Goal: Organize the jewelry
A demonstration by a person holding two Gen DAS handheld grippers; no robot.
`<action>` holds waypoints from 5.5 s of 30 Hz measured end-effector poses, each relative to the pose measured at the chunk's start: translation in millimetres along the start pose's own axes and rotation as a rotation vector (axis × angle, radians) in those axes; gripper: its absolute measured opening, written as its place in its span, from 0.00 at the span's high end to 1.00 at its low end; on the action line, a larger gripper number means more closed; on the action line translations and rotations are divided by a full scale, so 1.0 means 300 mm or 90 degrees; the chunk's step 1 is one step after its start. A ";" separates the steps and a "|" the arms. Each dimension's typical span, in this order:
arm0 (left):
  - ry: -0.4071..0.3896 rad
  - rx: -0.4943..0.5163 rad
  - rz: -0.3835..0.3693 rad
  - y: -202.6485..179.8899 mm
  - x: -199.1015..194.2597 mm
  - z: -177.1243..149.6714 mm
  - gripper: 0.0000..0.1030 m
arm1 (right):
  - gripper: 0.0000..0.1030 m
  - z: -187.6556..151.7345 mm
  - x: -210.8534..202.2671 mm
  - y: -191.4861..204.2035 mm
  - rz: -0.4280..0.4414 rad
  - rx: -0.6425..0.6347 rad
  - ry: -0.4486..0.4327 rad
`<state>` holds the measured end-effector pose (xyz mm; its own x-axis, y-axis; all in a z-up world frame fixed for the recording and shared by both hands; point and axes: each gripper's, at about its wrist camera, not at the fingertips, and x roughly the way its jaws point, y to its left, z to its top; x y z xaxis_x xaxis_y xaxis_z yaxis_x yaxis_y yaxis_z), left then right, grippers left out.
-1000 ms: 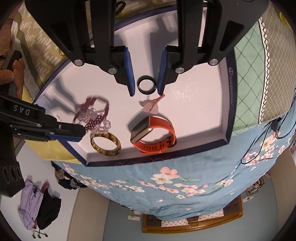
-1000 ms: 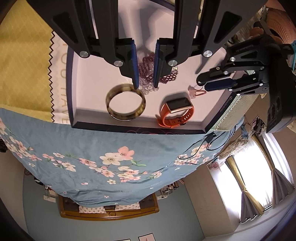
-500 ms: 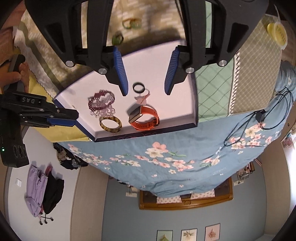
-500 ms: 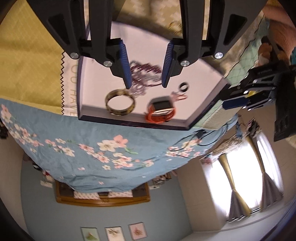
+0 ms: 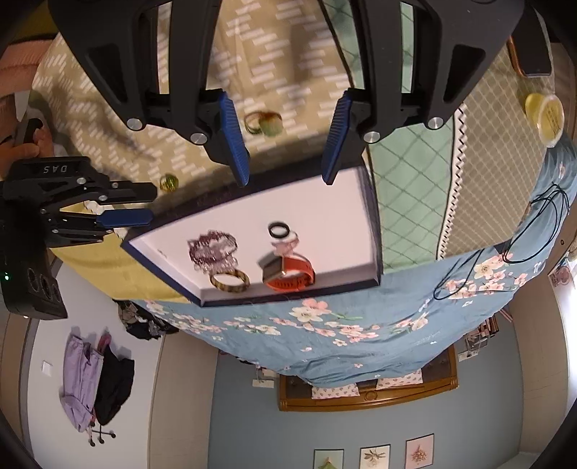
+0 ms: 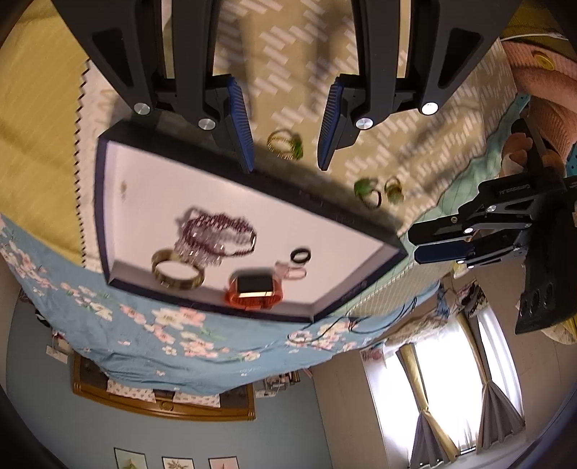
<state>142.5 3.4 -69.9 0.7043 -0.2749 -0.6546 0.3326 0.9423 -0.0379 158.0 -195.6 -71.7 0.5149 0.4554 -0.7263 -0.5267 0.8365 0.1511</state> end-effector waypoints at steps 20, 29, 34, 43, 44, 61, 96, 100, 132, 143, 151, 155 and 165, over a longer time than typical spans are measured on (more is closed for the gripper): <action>0.060 0.030 -0.034 -0.084 0.110 -0.025 0.60 | 0.67 -0.004 0.079 0.020 -0.023 -0.005 0.032; 0.062 0.024 -0.034 -0.074 0.114 -0.023 0.60 | 0.67 -0.003 0.084 0.023 -0.022 -0.013 0.032; 0.060 0.010 -0.022 -0.027 0.074 -0.048 0.60 | 0.67 -0.014 0.065 0.015 -0.016 -0.006 0.028; 0.070 0.011 -0.026 0.009 0.034 -0.095 0.58 | 0.67 -0.047 0.019 -0.032 -0.018 0.027 0.021; 0.072 0.014 -0.029 0.007 0.037 -0.095 0.58 | 0.67 -0.049 0.016 -0.041 -0.018 0.033 0.020; 0.113 0.065 -0.133 -0.085 0.098 -0.093 0.76 | 0.67 -0.070 -0.019 -0.097 -0.018 0.072 0.004; 0.108 0.028 -0.153 -0.064 0.131 -0.053 0.74 | 0.67 -0.007 0.057 -0.025 0.016 0.027 0.021; 0.122 0.040 -0.175 -0.098 0.145 -0.062 0.74 | 0.67 -0.008 0.059 -0.024 0.015 0.027 0.022; 0.132 -0.031 -0.124 -0.028 0.217 0.004 0.75 | 0.82 -0.006 0.078 0.004 -0.016 -0.003 0.037; 0.129 -0.039 -0.122 -0.040 0.215 -0.003 0.89 | 0.99 -0.006 0.062 -0.002 -0.014 0.001 0.025; 0.107 -0.046 -0.125 -0.038 0.175 0.000 0.89 | 0.99 -0.009 0.032 -0.008 -0.008 0.012 0.005; 0.098 -0.048 -0.126 -0.036 0.157 0.003 0.89 | 0.99 -0.012 0.026 -0.017 -0.005 0.023 0.003; 0.096 -0.055 -0.127 -0.035 0.147 0.002 0.89 | 0.77 0.011 0.091 -0.006 0.000 0.020 0.035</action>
<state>170.4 -18.7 -97.7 0.5267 -0.4320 -0.7321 0.3970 0.8865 -0.2375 175.2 -183.7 -89.7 0.4766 0.4383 -0.7621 -0.5047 0.8462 0.1710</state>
